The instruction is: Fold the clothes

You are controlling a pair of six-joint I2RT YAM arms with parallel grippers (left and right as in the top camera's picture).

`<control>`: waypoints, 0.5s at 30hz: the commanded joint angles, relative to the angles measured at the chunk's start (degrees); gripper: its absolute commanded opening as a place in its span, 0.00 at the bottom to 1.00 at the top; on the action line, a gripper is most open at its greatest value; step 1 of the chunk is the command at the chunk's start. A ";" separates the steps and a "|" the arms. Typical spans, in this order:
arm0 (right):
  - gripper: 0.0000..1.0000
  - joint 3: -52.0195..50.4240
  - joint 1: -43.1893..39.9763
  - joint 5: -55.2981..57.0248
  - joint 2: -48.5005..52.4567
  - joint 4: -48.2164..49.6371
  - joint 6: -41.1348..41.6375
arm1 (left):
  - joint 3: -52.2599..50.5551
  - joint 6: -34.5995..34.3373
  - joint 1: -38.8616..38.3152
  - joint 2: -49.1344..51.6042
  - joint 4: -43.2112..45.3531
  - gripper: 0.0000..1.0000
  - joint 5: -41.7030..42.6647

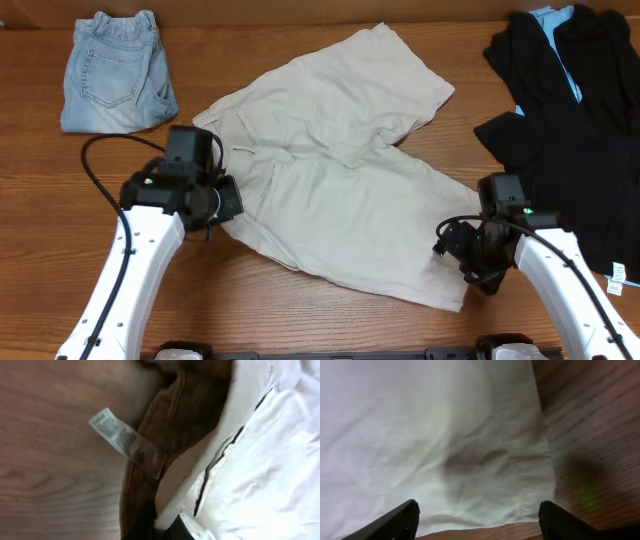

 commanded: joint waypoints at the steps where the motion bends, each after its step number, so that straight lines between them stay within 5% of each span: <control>1: 0.80 -4.33 -0.04 -4.48 -0.42 1.51 2.56 | 3.93 3.15 2.01 -0.24 1.03 0.04 -1.09; 15: 0.78 -12.94 16.20 -2.40 -0.42 4.20 20.61 | 3.91 3.69 2.01 -0.17 1.05 0.04 -2.16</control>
